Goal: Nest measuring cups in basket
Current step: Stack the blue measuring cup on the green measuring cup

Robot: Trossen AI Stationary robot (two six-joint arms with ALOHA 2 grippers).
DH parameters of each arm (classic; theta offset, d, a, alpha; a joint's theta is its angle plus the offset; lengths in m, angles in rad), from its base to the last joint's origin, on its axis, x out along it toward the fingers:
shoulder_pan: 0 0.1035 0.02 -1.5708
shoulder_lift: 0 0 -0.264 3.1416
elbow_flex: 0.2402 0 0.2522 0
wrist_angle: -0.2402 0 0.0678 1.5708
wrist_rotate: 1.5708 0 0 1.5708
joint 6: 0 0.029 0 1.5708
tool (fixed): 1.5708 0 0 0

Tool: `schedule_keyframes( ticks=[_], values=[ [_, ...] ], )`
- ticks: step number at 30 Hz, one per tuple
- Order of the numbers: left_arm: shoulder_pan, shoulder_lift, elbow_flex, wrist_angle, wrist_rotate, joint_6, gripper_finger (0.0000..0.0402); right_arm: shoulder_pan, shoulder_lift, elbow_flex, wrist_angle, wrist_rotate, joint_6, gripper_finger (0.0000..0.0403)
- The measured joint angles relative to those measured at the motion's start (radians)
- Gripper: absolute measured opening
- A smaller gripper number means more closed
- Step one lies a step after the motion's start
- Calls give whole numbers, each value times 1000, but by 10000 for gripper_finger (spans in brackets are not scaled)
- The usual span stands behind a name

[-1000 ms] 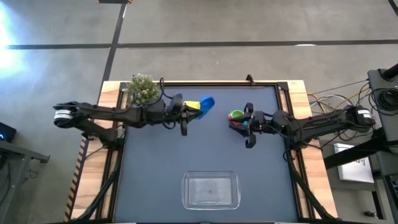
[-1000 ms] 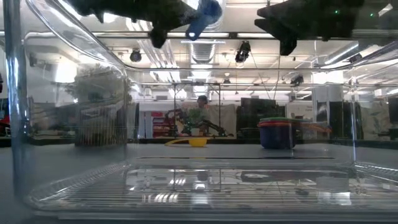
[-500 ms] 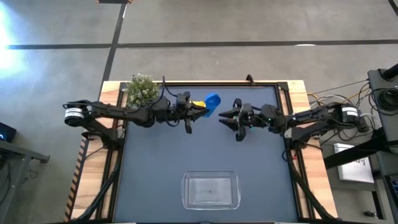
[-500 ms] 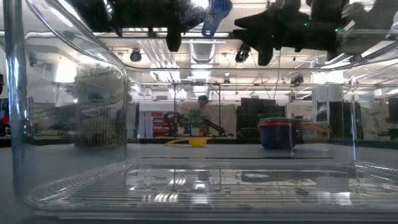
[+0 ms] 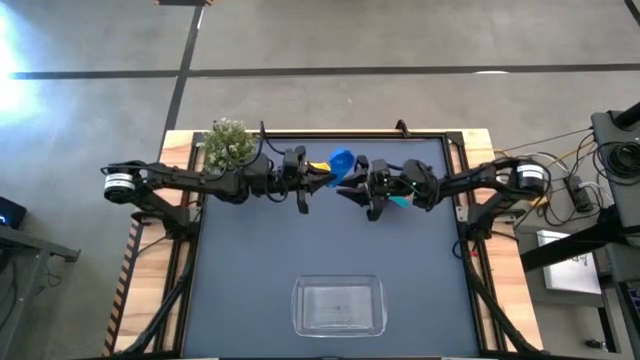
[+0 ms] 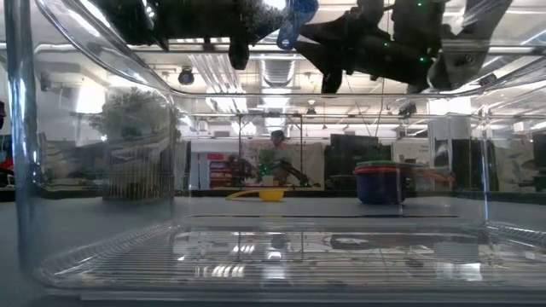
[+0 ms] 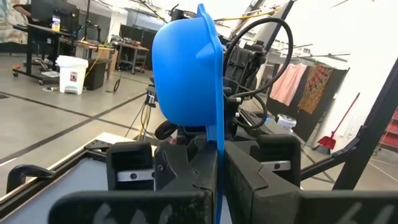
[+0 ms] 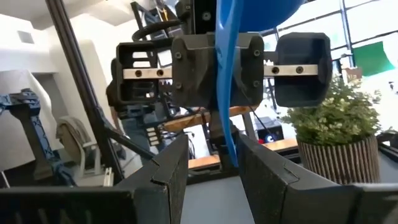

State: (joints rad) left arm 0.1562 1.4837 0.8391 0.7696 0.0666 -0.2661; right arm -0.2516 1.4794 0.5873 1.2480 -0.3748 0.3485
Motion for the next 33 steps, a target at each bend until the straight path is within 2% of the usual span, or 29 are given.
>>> schedule_keyframes(
  ticks=[9, 16, 24, 33],
  values=[
    [2, 0, 0, 0, 4, 7, 0, 0, 42, 47, -9, -10, 0, 111],
    [4, 0, 0, 0, 8, 11, 0, -1, 40, 47, -31, -25, -10, 18],
    [9, 2, 0, -45, 3, 20, 4, -11, 15, 47, -152, -62, 52, 10],
    [26, -3, 0, -138, -3, 73, 69, -8, -140, -44, -366, -52, 134, 8]
  ],
)
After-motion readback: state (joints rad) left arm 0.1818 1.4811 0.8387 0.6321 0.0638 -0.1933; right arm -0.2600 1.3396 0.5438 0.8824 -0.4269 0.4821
